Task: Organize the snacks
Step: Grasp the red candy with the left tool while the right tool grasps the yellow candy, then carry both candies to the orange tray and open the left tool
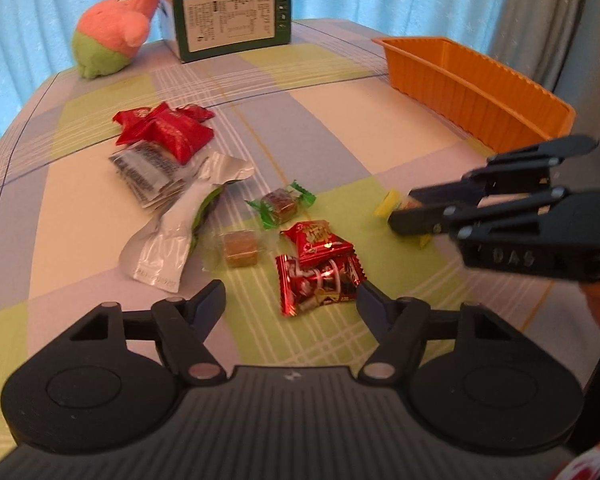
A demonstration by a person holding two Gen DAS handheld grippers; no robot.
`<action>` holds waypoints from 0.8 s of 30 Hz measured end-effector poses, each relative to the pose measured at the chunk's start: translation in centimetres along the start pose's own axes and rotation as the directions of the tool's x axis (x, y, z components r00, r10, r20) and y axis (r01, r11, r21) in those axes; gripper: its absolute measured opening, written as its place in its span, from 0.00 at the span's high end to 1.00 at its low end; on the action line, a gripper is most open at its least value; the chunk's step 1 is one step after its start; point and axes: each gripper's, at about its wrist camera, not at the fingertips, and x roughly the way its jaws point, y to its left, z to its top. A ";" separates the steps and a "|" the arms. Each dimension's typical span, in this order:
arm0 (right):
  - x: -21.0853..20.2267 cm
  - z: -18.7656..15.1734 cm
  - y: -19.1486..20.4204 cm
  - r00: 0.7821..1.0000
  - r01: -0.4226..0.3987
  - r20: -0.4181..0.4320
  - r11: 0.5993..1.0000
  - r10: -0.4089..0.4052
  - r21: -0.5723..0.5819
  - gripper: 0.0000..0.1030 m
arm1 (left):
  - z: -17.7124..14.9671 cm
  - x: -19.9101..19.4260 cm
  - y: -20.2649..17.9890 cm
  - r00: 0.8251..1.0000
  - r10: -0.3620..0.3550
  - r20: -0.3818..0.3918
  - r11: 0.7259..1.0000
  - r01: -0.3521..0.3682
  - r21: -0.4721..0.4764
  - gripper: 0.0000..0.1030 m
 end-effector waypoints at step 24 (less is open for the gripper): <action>-1.9 0.4 -2.0 0.999 0.040 0.016 0.990 -0.043 0.137 0.79 | 0.5 -1.1 -2.8 0.998 -0.050 0.031 0.998 0.050 -0.022 0.88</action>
